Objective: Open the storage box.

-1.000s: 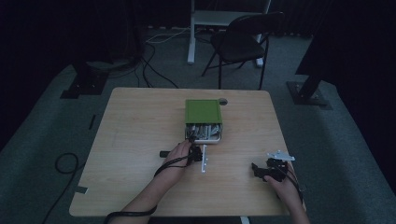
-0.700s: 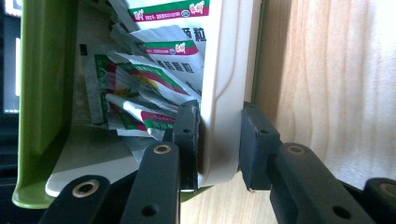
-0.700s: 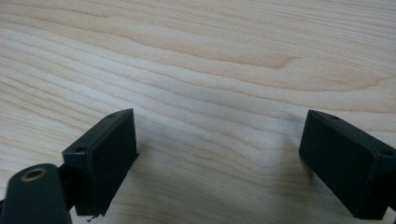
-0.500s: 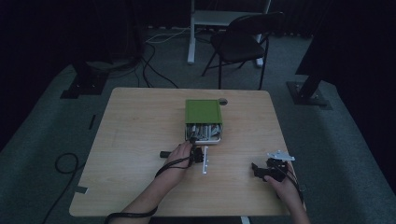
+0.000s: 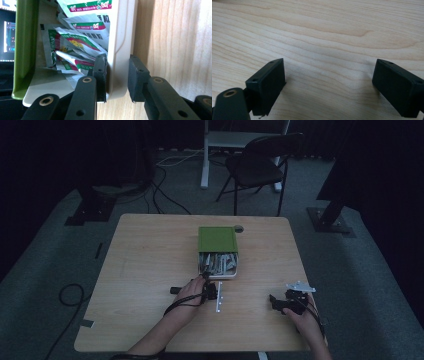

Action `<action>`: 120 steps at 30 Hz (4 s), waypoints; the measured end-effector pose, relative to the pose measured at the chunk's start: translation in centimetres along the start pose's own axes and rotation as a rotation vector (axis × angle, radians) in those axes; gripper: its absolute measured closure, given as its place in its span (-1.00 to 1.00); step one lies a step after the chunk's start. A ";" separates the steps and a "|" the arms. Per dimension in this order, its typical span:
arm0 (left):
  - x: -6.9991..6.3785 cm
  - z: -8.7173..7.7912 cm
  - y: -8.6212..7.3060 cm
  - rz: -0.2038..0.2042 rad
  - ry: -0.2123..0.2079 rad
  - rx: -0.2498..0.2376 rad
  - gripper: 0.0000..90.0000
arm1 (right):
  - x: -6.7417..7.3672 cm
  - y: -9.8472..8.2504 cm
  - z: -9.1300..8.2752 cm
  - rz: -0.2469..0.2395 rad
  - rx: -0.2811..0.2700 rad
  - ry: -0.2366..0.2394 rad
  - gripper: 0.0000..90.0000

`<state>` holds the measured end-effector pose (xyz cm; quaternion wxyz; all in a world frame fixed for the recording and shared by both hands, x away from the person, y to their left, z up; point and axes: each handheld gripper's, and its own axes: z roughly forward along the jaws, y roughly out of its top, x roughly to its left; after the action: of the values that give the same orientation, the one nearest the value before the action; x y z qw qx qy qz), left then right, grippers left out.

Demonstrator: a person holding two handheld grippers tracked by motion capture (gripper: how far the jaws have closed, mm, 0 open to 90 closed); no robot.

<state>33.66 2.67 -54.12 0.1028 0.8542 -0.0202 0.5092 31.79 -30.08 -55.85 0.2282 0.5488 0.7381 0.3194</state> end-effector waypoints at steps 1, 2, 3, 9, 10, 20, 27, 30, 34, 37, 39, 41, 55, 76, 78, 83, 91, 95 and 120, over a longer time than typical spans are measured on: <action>0.0 -0.2 0.0 0.007 0.000 0.006 0.60 | 0.0 0.0 0.0 0.000 0.000 0.000 -0.76; -0.1 -0.2 0.1 0.006 -0.002 0.004 0.60 | 0.0 0.0 0.0 0.000 0.000 0.000 -0.76; -0.2 -0.3 0.1 0.003 -0.003 0.007 0.60 | 0.0 0.0 0.0 0.000 0.000 0.000 -0.76; -0.4 -0.9 0.2 -0.002 -0.011 0.007 0.60 | 0.0 0.0 0.0 0.000 0.000 0.000 -0.76; -0.5 -1.0 0.2 0.002 -0.009 0.003 0.60 | 0.0 0.0 0.0 0.000 0.000 0.000 -0.76; -1.3 -1.9 0.4 0.011 -0.013 0.008 0.61 | 0.0 0.0 0.0 0.000 0.000 0.000 -0.76; -1.9 -2.4 0.2 0.006 -0.025 0.005 0.61 | 0.0 0.0 0.0 -0.001 0.000 0.000 -0.76; -2.1 -2.7 0.2 0.004 -0.024 0.000 0.61 | 0.0 0.0 0.0 -0.001 -0.001 0.000 -0.76; -2.2 -3.1 0.2 0.004 -0.025 0.000 0.61 | 0.0 0.0 0.0 -0.001 -0.001 0.000 -0.76; -2.4 -3.5 0.3 -0.003 -0.029 -0.011 0.61 | 0.0 0.0 0.0 0.000 0.000 0.000 -0.76; -2.5 -3.7 0.4 0.000 -0.033 -0.017 0.61 | 0.0 0.0 0.0 0.000 0.000 0.000 -0.76; -2.6 -3.9 0.3 0.004 -0.033 -0.022 0.61 | 0.0 0.0 0.0 0.000 0.000 0.000 -0.76; -2.9 -4.7 0.1 -0.033 -0.044 -0.042 0.59 | 0.0 0.0 0.0 -0.001 0.000 0.000 -0.76; -1.1 -6.1 -2.5 -0.378 -0.190 -0.239 0.41 | 0.0 0.0 0.0 0.000 0.000 0.000 -0.76; -0.8 -6.2 -3.0 -0.438 -0.221 -0.259 0.41 | 0.0 0.0 0.0 0.000 0.000 0.000 -0.76; -0.4 -6.6 -4.2 -0.534 -0.277 -0.322 0.41 | 0.0 0.0 0.0 0.000 0.000 0.000 -0.76; -0.6 -6.9 -5.5 -0.592 -0.314 -0.345 0.41 | 0.0 0.0 0.0 0.000 0.000 0.000 -0.76; -0.7 -6.9 -6.2 -0.620 -0.327 -0.347 0.41 | 0.0 0.0 0.0 0.000 0.000 0.000 -0.76; -0.6 -7.7 -13.5 -0.885 -0.323 -0.274 0.38 | 0.0 0.0 0.0 -0.001 0.000 0.000 -0.76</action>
<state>28.55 17.36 -53.22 0.4162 0.8276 0.2622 0.2703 31.80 -30.08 -55.86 0.2284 0.5485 0.7382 0.3194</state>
